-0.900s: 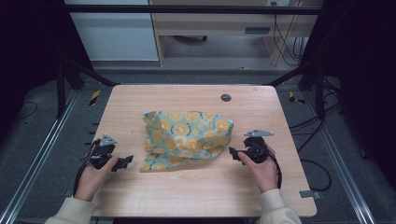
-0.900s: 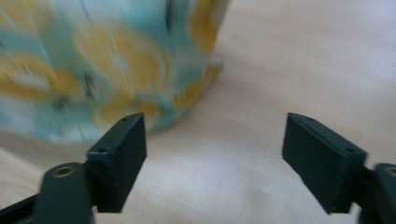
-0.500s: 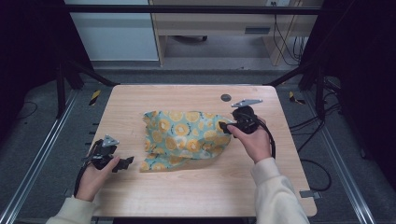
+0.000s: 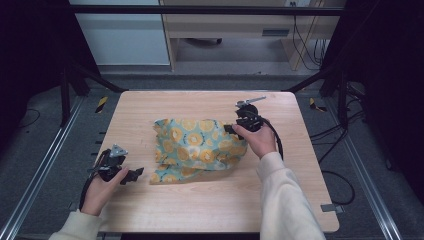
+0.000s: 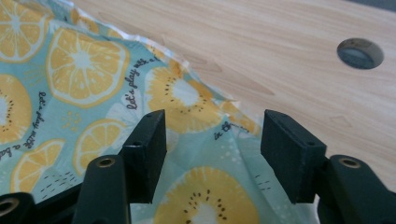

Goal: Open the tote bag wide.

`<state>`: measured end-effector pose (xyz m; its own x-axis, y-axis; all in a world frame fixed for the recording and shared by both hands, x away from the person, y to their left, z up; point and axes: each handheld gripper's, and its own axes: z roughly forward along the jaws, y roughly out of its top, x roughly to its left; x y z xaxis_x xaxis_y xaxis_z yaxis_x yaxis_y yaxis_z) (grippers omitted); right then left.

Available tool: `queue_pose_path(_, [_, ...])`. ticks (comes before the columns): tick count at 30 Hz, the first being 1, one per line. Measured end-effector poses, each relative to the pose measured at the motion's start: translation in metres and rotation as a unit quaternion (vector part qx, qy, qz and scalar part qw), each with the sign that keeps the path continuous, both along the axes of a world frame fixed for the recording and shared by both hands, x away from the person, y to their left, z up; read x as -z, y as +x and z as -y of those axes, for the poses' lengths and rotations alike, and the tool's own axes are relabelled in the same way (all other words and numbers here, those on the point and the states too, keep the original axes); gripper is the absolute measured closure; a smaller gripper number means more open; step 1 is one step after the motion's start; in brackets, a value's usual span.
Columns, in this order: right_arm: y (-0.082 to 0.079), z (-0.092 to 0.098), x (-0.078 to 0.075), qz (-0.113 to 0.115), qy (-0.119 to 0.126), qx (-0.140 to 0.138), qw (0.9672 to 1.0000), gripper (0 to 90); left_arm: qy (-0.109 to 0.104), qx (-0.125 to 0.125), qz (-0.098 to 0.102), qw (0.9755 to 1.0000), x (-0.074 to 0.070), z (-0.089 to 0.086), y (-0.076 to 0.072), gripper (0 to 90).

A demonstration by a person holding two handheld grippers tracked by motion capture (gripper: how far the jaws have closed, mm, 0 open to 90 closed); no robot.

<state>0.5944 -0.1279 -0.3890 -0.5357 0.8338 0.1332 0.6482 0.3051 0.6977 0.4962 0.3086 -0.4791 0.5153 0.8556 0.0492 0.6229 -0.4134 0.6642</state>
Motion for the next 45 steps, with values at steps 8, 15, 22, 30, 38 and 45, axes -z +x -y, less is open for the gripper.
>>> queue_pose_path(8, [-0.004, -0.003, 0.005, -0.017, -0.005, -0.024, 0.9995, 79.1, 0.000, 0.000, -0.002, 1.0000, 0.000, 0.001, 0.000, 7.8])
queue_pose_path(15, [-0.012, -0.005, -0.004, -0.004, 0.015, -0.039, 0.9991, 90.0, -0.001, 0.001, -0.002, 1.0000, 0.000, 0.001, 0.000, 7.9])
queue_pose_path(22, [-0.033, -0.015, -0.027, 0.036, 0.036, -0.066, 0.9965, 90.0, 0.000, -0.001, -0.001, 1.0000, 0.000, 0.000, 0.000, 8.0])
queue_pose_path(30, [-0.070, -0.031, -0.055, 0.089, 0.058, -0.115, 0.9877, 90.0, -0.004, -0.003, 0.002, 1.0000, -0.002, -0.001, 0.000, 8.6])
queue_pose_path(38, [-0.115, -0.039, -0.054, 0.106, 0.064, -0.160, 0.9794, 90.0, -0.002, 0.002, 0.026, 0.9997, -0.017, -0.001, -0.005, 11.8])
queue_pose_path(45, [-0.141, -0.041, -0.037, 0.101, 0.054, -0.184, 0.9762, 90.0, -0.009, 0.014, 0.060, 0.9981, -0.053, 0.000, -0.001, 20.5])
